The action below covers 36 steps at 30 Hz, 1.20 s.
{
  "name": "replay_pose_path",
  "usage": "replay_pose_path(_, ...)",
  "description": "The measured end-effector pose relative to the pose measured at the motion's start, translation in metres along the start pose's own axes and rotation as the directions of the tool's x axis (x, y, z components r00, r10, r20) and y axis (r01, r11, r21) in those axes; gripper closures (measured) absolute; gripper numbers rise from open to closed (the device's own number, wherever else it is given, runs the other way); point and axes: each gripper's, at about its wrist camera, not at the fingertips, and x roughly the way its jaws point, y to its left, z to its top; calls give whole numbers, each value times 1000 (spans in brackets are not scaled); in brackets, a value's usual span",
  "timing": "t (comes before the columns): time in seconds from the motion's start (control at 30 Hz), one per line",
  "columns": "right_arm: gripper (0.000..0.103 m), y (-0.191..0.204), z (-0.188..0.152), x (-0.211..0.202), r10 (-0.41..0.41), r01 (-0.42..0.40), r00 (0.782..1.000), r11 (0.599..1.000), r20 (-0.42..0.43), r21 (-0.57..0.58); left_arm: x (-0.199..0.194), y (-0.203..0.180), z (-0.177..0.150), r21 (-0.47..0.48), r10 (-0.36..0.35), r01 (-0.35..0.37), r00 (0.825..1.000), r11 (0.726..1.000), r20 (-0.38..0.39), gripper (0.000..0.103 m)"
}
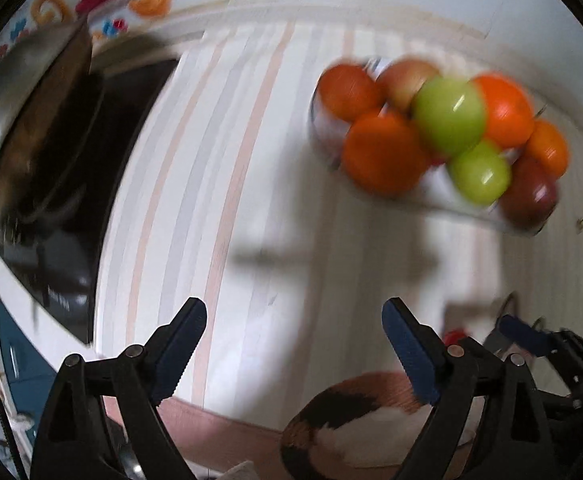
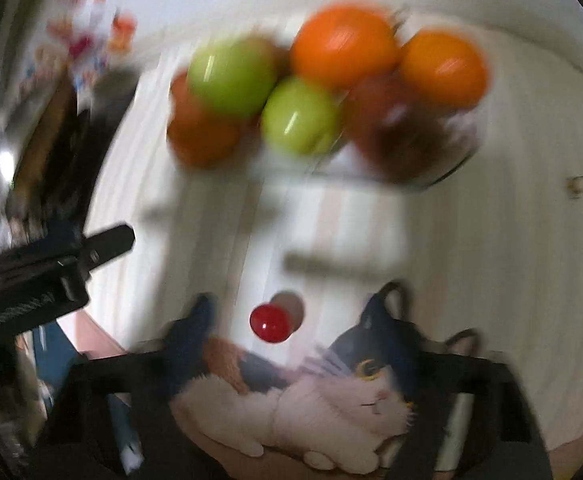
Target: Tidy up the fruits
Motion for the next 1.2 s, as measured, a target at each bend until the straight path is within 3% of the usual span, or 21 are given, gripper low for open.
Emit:
replay_pose_path(0.07, 59, 11, -9, 24, -22, 18, 998, 998, -65, -63, 10, 6, -8, -25, -1, 0, 999, 1000, -33, 13)
replay_pose_path(0.1, 71, 16, -14, 27, -49, 43, 997, 994, -60, -96, 13, 9, -11, -35, -4, 2, 999, 999, -42, 13)
replay_pose_path(0.13, 74, 21, -17, 25, -73, 69, 997, 989, -29, -133, 15, 12, -13, -46, -7, 5, 999, 999, -48, 13)
replay_pose_path(0.23, 74, 17, -14, 20, -47, 46, 999, 993, -9, -108, 15, 17, -10, -70, -20, 17, 999, 997, -42, 13)
replay_pose_path(0.5, 73, 8, 53, -7, -9, 18, 988, 998, 157, -59, 2, 14, 18, -89, -22, 24, 1000, 996, 22, 13)
replay_pose_path(0.53, 71, 7, 60, -5, 2, 6, 988, 999, 155, -50, 0, 13, 21, -90, -24, 26, 999, 996, 25, 13)
replay_pose_path(0.6, 48, 1, 72, -3, 33, -32, 992, 999, 119, -11, -4, 12, 26, -89, -30, 33, 999, 995, 33, 13)
replay_pose_path(0.63, 27, -4, 71, -9, 49, -50, 990, 999, 131, 4, -7, 12, 26, -88, -35, 38, 999, 995, 38, 13)
replay_pose_path(0.67, 14, -5, 66, -17, 62, -65, 986, 998, 154, 14, -10, 11, 25, -85, -40, 44, 998, 995, 42, 13)
replay_pose_path(0.7, 11, -9, 62, -27, 71, -76, 983, 997, 171, 25, -13, 11, 23, -82, -41, 44, 998, 996, 43, 13)
replay_pose_path(0.77, 9, -18, 49, -49, 53, -64, 979, 997, 197, 52, -14, 11, 22, -77, -45, 48, 998, 996, 40, 13)
replay_pose_path(0.87, 6, -27, 40, -70, -76, 63, 979, 995, 191, 75, -25, 8, 16, -69, -49, 53, 997, 996, 53, 13)
replay_pose_path(0.97, 6, -33, 31, -93, -169, 156, 964, 985, 203, 79, -44, 4, 11, -49, -47, 52, 994, 997, 96, 13)
replay_pose_path(1.2, 5, -13, 7, -157, -228, 214, 931, 973, 285, 81, -120, 1, -17, 4, -69, 70, 973, 998, 222, 13)
